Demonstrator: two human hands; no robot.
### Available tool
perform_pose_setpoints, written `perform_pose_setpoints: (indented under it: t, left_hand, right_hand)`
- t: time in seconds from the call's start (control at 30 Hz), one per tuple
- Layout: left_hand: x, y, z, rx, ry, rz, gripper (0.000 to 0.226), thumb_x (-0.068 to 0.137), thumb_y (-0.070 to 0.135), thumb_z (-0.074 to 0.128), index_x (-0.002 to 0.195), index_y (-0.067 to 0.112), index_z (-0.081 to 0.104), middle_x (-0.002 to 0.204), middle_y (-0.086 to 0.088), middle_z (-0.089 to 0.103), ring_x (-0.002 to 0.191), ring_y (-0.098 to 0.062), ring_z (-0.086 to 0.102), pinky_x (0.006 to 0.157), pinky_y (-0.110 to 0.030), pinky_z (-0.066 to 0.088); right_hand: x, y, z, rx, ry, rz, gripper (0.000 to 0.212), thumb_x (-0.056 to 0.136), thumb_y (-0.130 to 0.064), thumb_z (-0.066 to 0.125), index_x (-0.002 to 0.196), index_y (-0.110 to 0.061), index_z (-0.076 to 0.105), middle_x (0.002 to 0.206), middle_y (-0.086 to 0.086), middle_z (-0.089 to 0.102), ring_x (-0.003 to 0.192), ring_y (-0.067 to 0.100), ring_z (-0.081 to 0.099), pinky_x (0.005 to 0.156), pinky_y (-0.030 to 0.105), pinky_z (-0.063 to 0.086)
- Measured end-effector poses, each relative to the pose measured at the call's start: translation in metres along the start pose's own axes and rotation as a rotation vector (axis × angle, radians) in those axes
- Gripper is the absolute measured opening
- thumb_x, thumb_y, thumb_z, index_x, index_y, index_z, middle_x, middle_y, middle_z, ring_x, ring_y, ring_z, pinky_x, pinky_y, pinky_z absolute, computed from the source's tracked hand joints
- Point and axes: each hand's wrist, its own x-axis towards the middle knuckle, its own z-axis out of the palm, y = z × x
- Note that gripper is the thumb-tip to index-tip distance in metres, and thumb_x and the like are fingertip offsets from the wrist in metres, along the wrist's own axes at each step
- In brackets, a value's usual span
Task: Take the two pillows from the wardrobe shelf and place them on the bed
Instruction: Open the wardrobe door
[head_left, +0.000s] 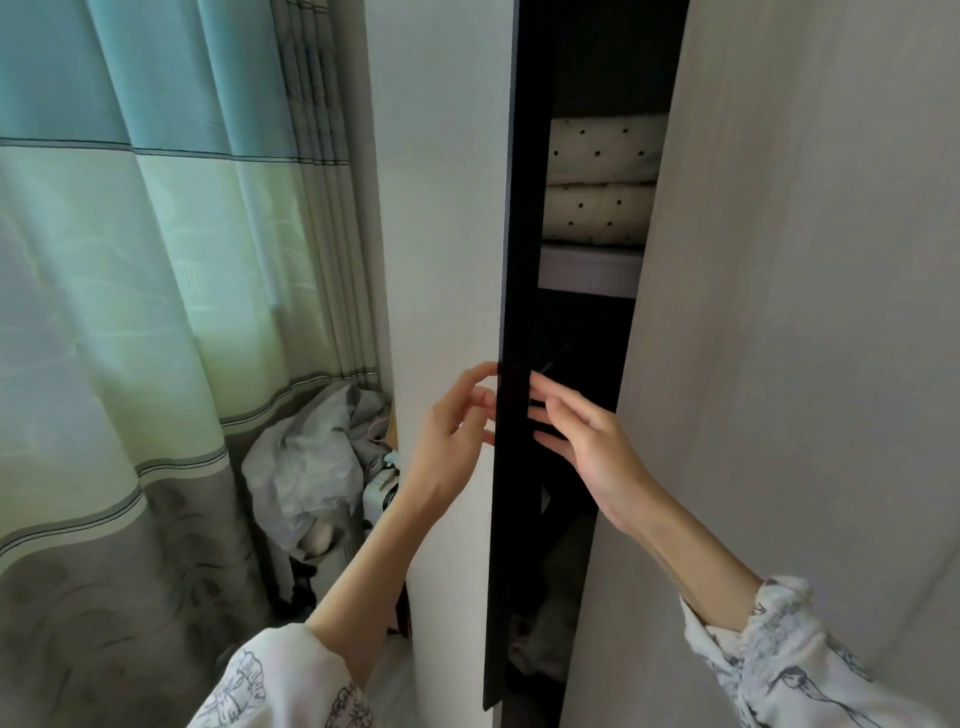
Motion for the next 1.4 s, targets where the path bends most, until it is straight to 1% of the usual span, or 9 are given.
perform_pose_setpoints:
  t: [0.2, 0.37, 0.47, 0.6, 0.77, 0.87, 1.07, 1.23, 1.4]
  left_hand:
    - [-0.025, 0.003, -0.050, 0.012, 0.101, 0.038, 0.049, 0.085, -0.003, 0.031, 0.111, 0.030, 0.057, 0.073, 0.011, 0.063, 0.078, -0.010, 0.064, 0.066, -0.026, 0.054]
    - [-0.042, 0.010, -0.087, 0.018, 0.287, 0.029, 0.040, 0.091, -0.001, 0.033, 0.109, 0.024, 0.058, 0.077, 0.006, 0.062, 0.070, -0.003, 0.063, 0.061, -0.018, 0.051]
    - [-0.055, 0.015, -0.116, -0.005, 0.317, -0.034, 0.035, 0.096, 0.009, 0.032, 0.117, 0.023, 0.057, 0.087, 0.003, 0.065, 0.077, -0.004, 0.064, 0.066, -0.018, 0.051]
    - [-0.067, 0.020, -0.156, -0.011, 0.323, -0.119, 0.036, 0.099, 0.027, 0.027, 0.115, 0.028, 0.060, 0.099, 0.008, 0.068, 0.098, -0.014, 0.062, 0.082, -0.028, 0.049]
    - [-0.075, 0.026, -0.193, 0.024, 0.342, -0.178, 0.037, 0.100, 0.037, 0.020, 0.119, 0.032, 0.051, 0.108, 0.019, 0.062, 0.097, 0.006, 0.060, 0.086, -0.023, 0.044]
    - [-0.075, 0.031, -0.211, 0.007, 0.343, -0.237, 0.038, 0.099, 0.040, 0.016, 0.120, 0.033, 0.047, 0.112, 0.019, 0.058, 0.097, 0.010, 0.056, 0.083, -0.020, 0.042]
    - [-0.072, 0.043, -0.236, 0.052, 0.396, -0.323, 0.044, 0.100, 0.039, 0.021, 0.138, 0.023, 0.036, 0.131, 0.003, 0.049, 0.119, -0.012, 0.046, 0.101, -0.036, 0.036]
    - [-0.079, 0.046, -0.227, 0.242, 0.360, -0.244, 0.029, 0.094, 0.022, 0.048, 0.123, 0.022, 0.051, 0.115, -0.007, 0.062, 0.107, -0.018, 0.057, 0.093, -0.038, 0.044]
    - [-0.056, 0.035, -0.187, 0.347, 0.233, -0.188, 0.022, 0.093, 0.015, 0.051, 0.114, 0.020, 0.056, 0.107, -0.003, 0.064, 0.103, -0.016, 0.059, 0.094, -0.038, 0.046]
  right_hand:
    - [-0.013, -0.011, 0.050, 0.037, -0.099, 0.019, 0.037, 0.101, -0.018, 0.031, 0.135, -0.019, 0.046, 0.136, -0.003, 0.050, 0.120, 0.004, 0.050, 0.104, 0.028, 0.037]
    - [-0.017, -0.010, 0.098, 0.162, -0.188, 0.045, 0.036, 0.101, -0.016, 0.031, 0.132, -0.017, 0.047, 0.133, -0.005, 0.051, 0.122, 0.003, 0.047, 0.107, 0.028, 0.034]
    - [-0.012, -0.012, 0.124, 0.178, -0.236, 0.060, 0.036, 0.101, -0.018, 0.030, 0.133, -0.019, 0.046, 0.137, -0.005, 0.048, 0.126, 0.005, 0.044, 0.108, 0.030, 0.031]
    - [-0.003, -0.016, 0.163, 0.187, -0.313, 0.074, 0.040, 0.102, -0.022, 0.027, 0.141, -0.020, 0.034, 0.145, -0.005, 0.040, 0.129, 0.007, 0.039, 0.107, 0.032, 0.030]
    - [0.019, -0.032, 0.198, 0.145, -0.421, 0.141, 0.050, 0.101, -0.036, 0.019, 0.147, -0.019, 0.011, 0.149, -0.002, 0.033, 0.132, 0.017, 0.037, 0.111, 0.045, 0.023]
    - [0.035, -0.043, 0.214, 0.084, -0.497, 0.167, 0.053, 0.100, -0.040, 0.014, 0.147, -0.018, 0.008, 0.151, 0.000, 0.030, 0.137, 0.021, 0.030, 0.112, 0.050, 0.017]
    - [0.046, -0.050, 0.242, 0.029, -0.608, 0.160, 0.057, 0.097, -0.049, 0.008, 0.148, -0.023, 0.009, 0.154, -0.001, 0.023, 0.140, 0.020, 0.022, 0.111, 0.054, 0.013]
    - [0.046, -0.036, 0.227, 0.013, -0.522, 0.160, 0.056, 0.097, -0.049, 0.013, 0.144, -0.021, 0.027, 0.146, 0.005, 0.039, 0.133, 0.022, 0.036, 0.108, 0.049, 0.025]
    - [0.049, -0.023, 0.167, -0.099, -0.286, 0.131, 0.041, 0.100, -0.034, 0.030, 0.132, -0.014, 0.045, 0.128, 0.007, 0.056, 0.117, 0.021, 0.052, 0.095, 0.038, 0.041]
